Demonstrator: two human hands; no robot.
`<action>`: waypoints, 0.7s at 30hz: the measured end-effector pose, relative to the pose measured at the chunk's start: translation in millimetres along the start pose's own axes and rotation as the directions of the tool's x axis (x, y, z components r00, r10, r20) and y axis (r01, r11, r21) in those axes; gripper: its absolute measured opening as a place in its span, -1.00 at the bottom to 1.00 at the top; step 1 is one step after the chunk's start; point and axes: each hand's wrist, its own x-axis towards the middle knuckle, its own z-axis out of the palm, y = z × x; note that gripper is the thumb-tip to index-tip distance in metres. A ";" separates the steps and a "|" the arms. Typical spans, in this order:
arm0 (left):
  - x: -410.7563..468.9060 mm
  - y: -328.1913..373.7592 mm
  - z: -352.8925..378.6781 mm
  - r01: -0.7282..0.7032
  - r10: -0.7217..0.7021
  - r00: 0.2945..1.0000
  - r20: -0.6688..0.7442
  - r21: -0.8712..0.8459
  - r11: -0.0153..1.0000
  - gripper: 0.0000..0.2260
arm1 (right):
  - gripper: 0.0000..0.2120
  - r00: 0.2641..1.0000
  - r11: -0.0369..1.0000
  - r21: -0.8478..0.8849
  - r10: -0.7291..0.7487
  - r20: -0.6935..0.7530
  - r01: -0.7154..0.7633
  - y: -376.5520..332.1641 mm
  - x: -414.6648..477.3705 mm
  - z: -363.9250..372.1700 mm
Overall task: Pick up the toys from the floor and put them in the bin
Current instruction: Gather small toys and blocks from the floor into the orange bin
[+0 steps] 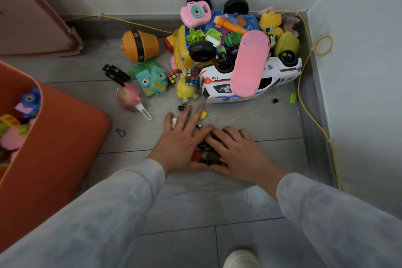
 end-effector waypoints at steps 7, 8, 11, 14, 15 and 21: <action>-27.5 16.7 15.1 0.067 -0.075 0.995 -0.069 -0.110 0.992 -0.44 | -0.60 0.998 0.998 0.027 -0.052 -0.027 0.053 -16.6 0.3 0.4; -29.3 20.6 14.8 0.089 -0.096 0.994 -0.048 -0.130 0.987 -0.46 | -0.61 0.999 0.998 0.047 -0.037 -0.015 0.038 -19.9 0.5 -0.5; -29.1 31.3 6.7 0.135 -0.127 0.991 0.048 -0.232 0.963 -0.52 | -0.61 0.998 0.990 0.139 -0.001 0.057 -0.007 -24.4 1.5 -5.6; -29.7 44.1 -2.6 0.221 -0.178 0.974 0.138 -0.427 0.877 -0.51 | -0.62 0.984 0.963 0.256 0.041 0.176 -0.086 -28.2 2.7 -18.3; -30.9 48.4 -7.4 0.252 -0.205 0.967 0.149 -0.467 0.848 -0.51 | -0.62 0.976 0.949 0.290 0.067 0.205 -0.126 -30.2 1.7 -23.7; -31.3 51.7 -24.3 0.395 -0.389 0.913 0.121 -0.494 0.774 -0.74 | -0.71 0.946 0.836 0.450 0.239 0.218 -0.315 -40.6 -14.3 -38.1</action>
